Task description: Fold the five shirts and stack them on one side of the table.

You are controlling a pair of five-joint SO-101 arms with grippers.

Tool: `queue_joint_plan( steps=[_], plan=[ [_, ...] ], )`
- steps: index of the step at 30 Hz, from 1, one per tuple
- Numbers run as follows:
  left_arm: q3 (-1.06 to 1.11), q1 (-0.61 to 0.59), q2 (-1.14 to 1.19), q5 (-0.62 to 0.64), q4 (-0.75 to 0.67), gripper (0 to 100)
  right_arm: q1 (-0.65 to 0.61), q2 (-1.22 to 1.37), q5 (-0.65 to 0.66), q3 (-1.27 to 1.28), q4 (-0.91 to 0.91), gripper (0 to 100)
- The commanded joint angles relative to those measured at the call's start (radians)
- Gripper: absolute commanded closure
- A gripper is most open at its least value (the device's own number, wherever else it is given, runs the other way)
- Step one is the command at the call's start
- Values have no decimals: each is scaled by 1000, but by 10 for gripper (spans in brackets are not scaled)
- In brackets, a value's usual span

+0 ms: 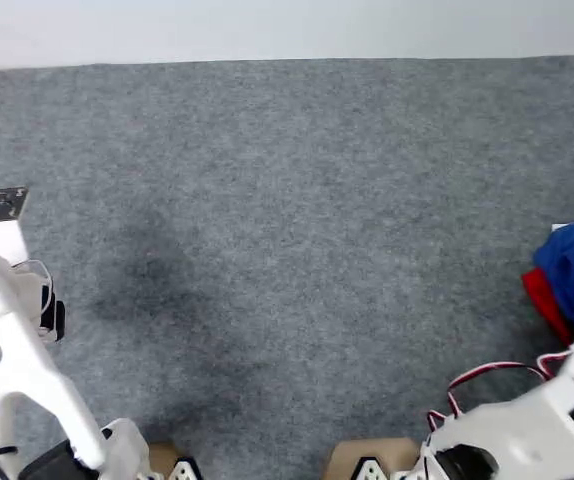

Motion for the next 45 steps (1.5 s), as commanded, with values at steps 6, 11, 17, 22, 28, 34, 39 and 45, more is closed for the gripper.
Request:
queue_joint_plan(
  steps=[6, 11, 17, 22, 28, 34, 39, 45],
  plan=[
    [-36, 6, -26, -11, 20, 931, 67, 176, 5, 129, -10, 989],
    [-36, 6, -26, -44, 15, 931, 162, 211, 9, 115, -7, 989],
    [-39, 8, -26, -52, 14, 931, 111, 111, 3, 114, -4, 989],
    [-41, 8, -26, -52, 14, 931, 15, 1, 0, 114, -8, 989],
    [-41, 5, -29, -52, 15, 931, -77, -58, 0, 114, -10, 989],
    [-36, 3, -31, -52, 17, 931, -101, 54, 0, 141, -33, 989],
    [-35, 3, -28, -48, 17, 931, -104, 240, 0, 144, -159, 989],
    [-35, 3, -34, -51, 20, 931, -159, 228, 2, 141, -216, 989]
  ],
)
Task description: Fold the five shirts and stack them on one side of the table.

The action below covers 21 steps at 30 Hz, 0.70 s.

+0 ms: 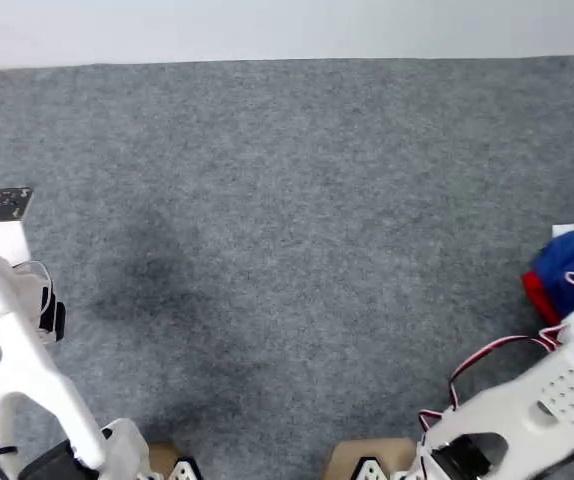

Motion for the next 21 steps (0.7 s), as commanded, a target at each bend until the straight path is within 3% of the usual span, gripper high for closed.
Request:
queue_joint_plan(
  steps=[1, 9, 21],
  plan=[
    [-35, 3, -34, -8, 20, 931, -42, -96, 0, -9, -21, 989],
    [-35, 3, -32, -8, 20, 931, -113, -282, 0, -2, 22, 989],
    [-33, 3, -26, -9, 18, 931, -216, -28, -21, 2, -101, 989]
  ],
)
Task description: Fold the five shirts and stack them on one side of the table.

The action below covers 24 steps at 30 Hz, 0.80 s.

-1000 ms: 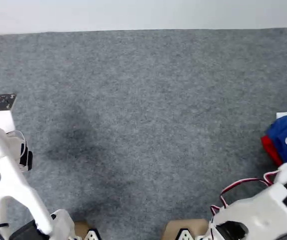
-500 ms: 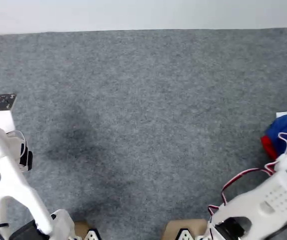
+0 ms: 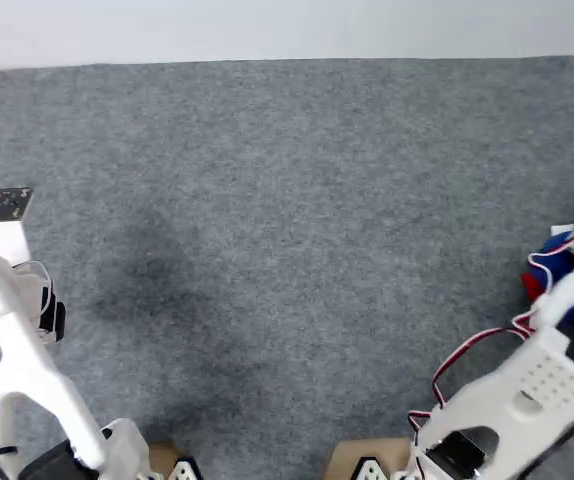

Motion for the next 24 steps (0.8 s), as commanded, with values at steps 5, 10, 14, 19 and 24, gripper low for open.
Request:
queue_joint_plan(
  steps=[5, 10, 14, 19, 24],
  plan=[
    [-33, 3, -26, -9, 17, 931, -96, -153, -61, -61, 19, 989],
    [-33, 3, -28, -9, 18, 931, -105, -335, -63, -94, 71, 989],
    [-35, 3, -34, -8, 21, 931, -105, -490, -63, -92, 136, 989],
    [-33, 11, -35, 0, 31, 931, -105, -618, -63, -86, 303, 989],
    [-33, 95, -89, 206, 31, 999, -139, -670, -61, -52, 417, 989]
  ],
)
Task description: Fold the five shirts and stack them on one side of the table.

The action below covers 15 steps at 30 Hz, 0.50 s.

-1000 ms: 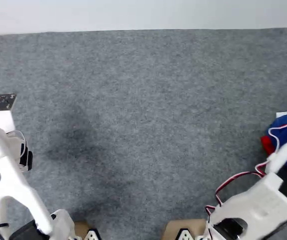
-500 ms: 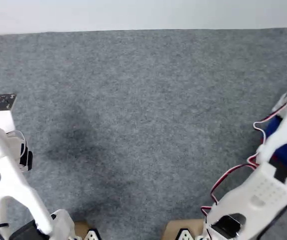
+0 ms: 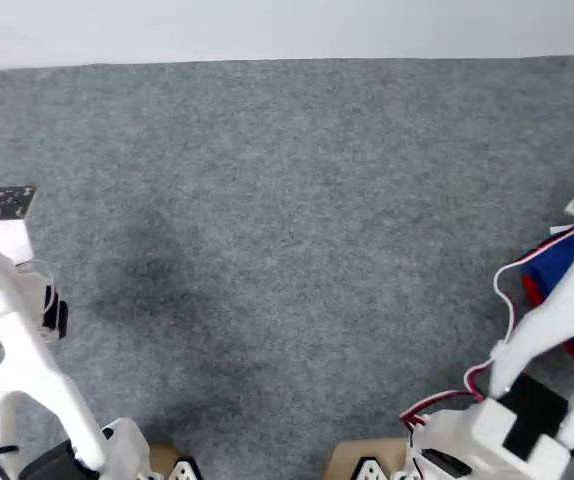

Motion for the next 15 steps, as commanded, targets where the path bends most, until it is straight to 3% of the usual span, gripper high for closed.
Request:
queue_joint_plan(
  steps=[1, 9, 15],
  plan=[
    [-33, 84, -106, 181, 31, 998, -22, -96, -11, 5, 42, 989],
    [-21, 479, -499, 321, 6, 997, -74, -312, -14, 199, 33, 989],
    [153, 594, -687, 459, -143, 997, -108, -510, -14, 494, -51, 989]
  ],
)
